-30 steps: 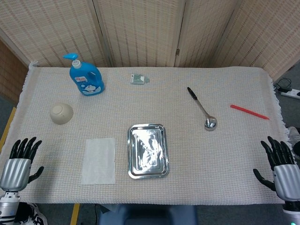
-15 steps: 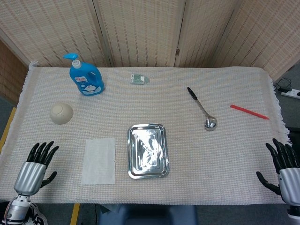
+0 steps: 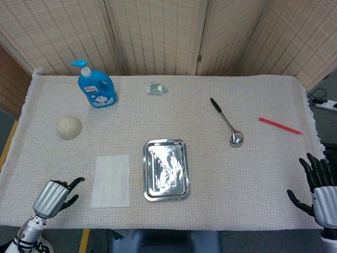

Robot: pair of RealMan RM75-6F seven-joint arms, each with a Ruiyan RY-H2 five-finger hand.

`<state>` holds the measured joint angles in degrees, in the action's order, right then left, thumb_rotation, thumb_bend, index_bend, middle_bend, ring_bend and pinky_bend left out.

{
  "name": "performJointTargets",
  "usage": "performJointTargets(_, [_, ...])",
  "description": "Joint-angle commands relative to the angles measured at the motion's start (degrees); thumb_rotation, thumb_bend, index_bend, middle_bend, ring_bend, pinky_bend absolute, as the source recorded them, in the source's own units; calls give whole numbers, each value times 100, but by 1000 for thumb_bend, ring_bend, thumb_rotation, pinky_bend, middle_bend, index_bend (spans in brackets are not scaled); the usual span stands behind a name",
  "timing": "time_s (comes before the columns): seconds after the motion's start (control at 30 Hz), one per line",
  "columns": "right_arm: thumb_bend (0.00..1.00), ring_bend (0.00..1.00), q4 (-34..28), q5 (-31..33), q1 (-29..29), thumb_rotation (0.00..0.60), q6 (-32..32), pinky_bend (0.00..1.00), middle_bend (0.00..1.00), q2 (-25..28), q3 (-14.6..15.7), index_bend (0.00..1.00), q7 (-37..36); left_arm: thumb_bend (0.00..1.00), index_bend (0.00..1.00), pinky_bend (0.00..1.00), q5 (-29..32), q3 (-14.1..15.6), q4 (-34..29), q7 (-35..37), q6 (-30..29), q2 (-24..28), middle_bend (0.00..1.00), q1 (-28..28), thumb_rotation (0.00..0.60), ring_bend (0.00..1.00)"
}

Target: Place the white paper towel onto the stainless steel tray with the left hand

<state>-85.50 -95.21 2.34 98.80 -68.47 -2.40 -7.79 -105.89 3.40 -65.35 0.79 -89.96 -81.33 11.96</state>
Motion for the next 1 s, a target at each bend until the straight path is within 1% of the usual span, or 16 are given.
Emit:
performJointTargets(0.03, [315,0,12,-2,-6,600,-11,0,0,-17,5,0,9,287,450,1000,-208,157,406,494,-26,-179,1000,177,600,1000])
performJointTargets(0.13, [315,0,20,-9,-15,600,-29,0,0,-40,11,0,43,286,467,1000,-214,207,758,748,-37,-354,1000,218,600,1000])
performJointTargets(0.3, [315,0,11,-4,-11,600,-27,0,0,-46,13,0,59,286,457,1000,-183,323,1341,1076,-42,-625,1000,211,600,1000])
performJointTargets(0.6, [315,0,33,4,-10,600,-33,0,0,-96,13,0,139,279,449,1000,-136,499,1962,1587,-44,-980,1000,208,600,1000])
performJointTargets(0.8, [315,0,43,57,-30,600,-100,0,0,-124,1,0,194,269,446,1000,-125,582,2248,1772,-66,-1156,1000,227,600,1000])
performJointTargets(1.0, [315,0,57,51,-45,600,-129,0,0,-113,9,0,180,269,447,1000,-146,673,2350,1799,-187,-1249,1000,188,600,1000])
